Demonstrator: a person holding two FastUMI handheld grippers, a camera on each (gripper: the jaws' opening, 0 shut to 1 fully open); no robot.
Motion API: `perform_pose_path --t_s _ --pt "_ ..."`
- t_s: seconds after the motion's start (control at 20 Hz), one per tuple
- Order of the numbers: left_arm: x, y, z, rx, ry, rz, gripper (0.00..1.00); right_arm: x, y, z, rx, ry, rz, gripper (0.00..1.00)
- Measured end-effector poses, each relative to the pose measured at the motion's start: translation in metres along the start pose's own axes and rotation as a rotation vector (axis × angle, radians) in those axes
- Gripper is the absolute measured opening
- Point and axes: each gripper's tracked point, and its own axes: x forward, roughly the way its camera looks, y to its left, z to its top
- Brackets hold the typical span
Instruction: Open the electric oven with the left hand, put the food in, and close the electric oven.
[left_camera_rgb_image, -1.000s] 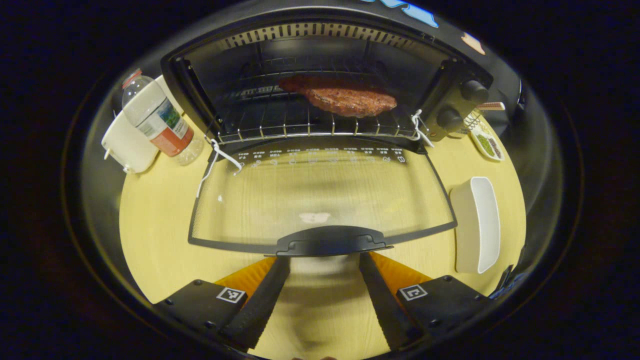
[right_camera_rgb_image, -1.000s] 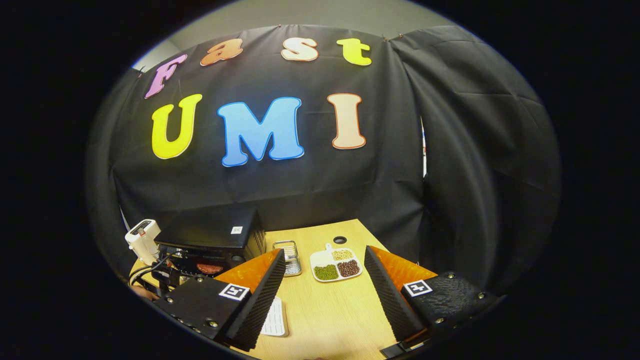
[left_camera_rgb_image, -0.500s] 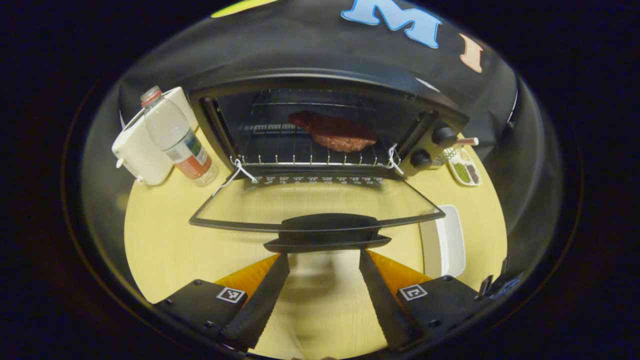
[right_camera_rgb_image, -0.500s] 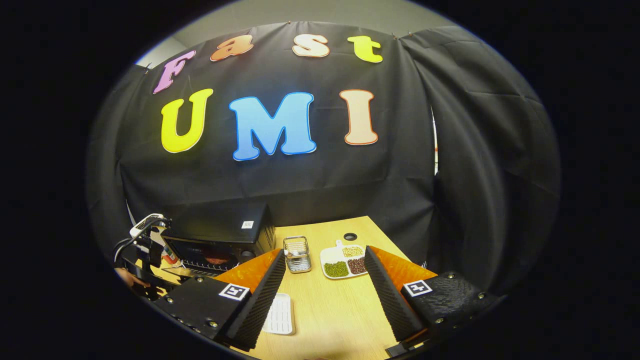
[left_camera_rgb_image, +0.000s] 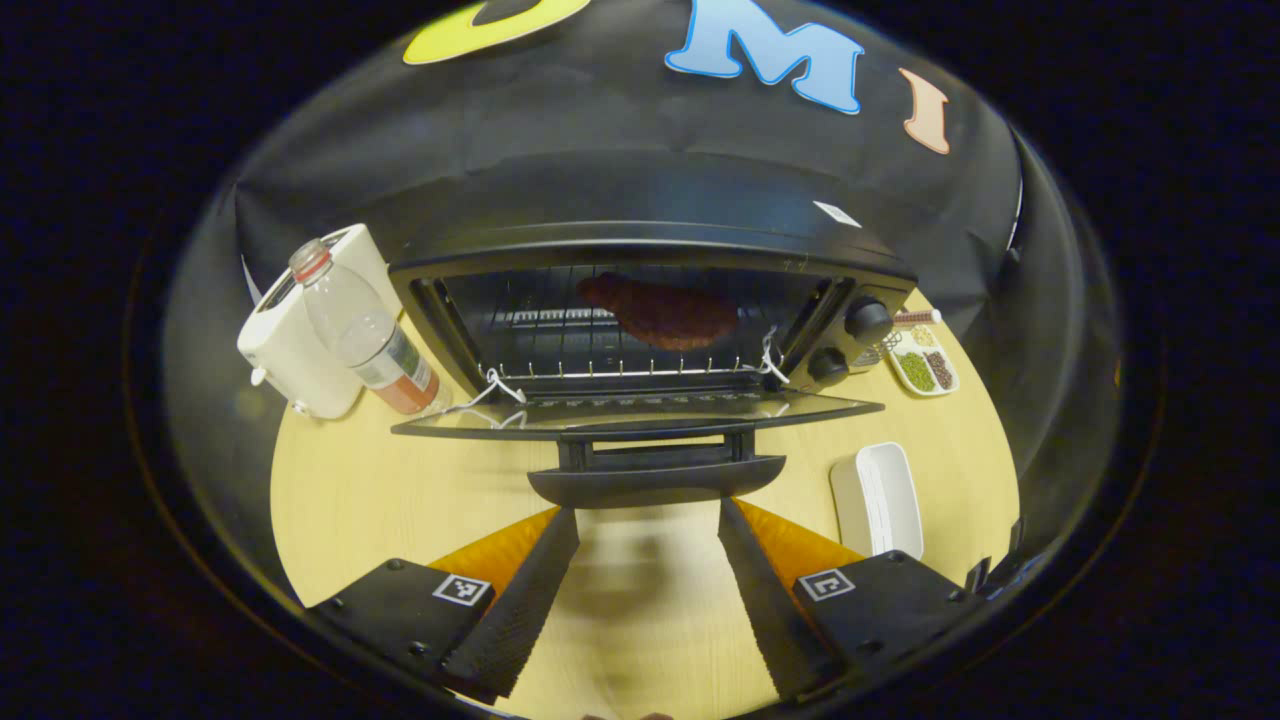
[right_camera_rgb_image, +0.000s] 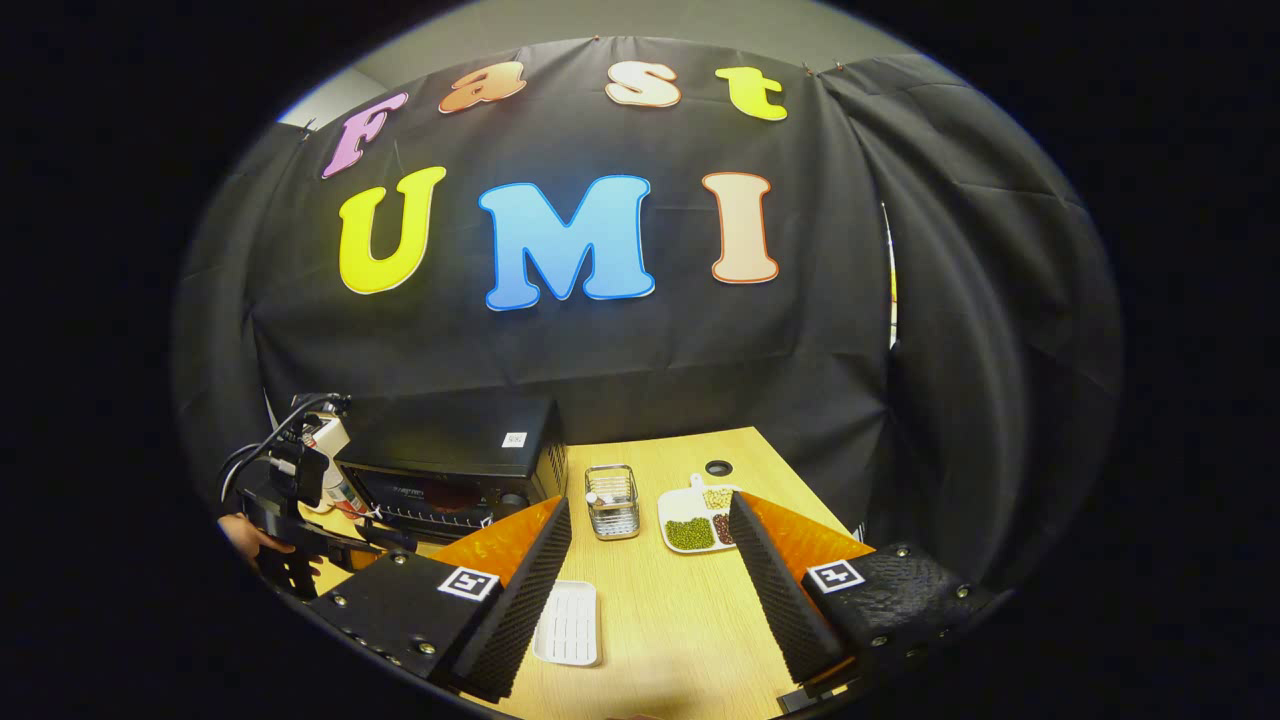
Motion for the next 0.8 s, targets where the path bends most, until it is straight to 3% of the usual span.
perform_pose_path --t_s 0.15,0.2,0.25,0.4,0.6,0.8 --pt "-0.003 0.000 0.009 0.017 -0.025 0.006 0.99 0.001 0.001 -0.001 0.004 0.006 0.005 0.96" --pt "-0.004 0.000 0.011 0.013 -0.031 0.007 0.93 0.000 0.001 -0.002 0.004 0.007 0.006 0.96" --pt "-0.007 -0.002 0.015 0.008 -0.044 0.003 0.99 0.000 0.001 -0.002 0.004 0.007 0.006 0.96" --pt "-0.017 -0.003 0.030 0.010 -0.108 -0.009 0.99 -0.002 0.003 0.000 0.000 -0.005 0.008 0.96" --pt "-0.058 -0.011 0.066 0.013 -0.274 -0.049 0.96 -0.004 0.008 0.015 -0.024 -0.039 0.030 0.96" --pt "-0.137 -0.016 0.120 -0.032 -0.511 -0.069 0.93 -0.011 0.017 0.057 -0.028 -0.120 0.050 0.96"
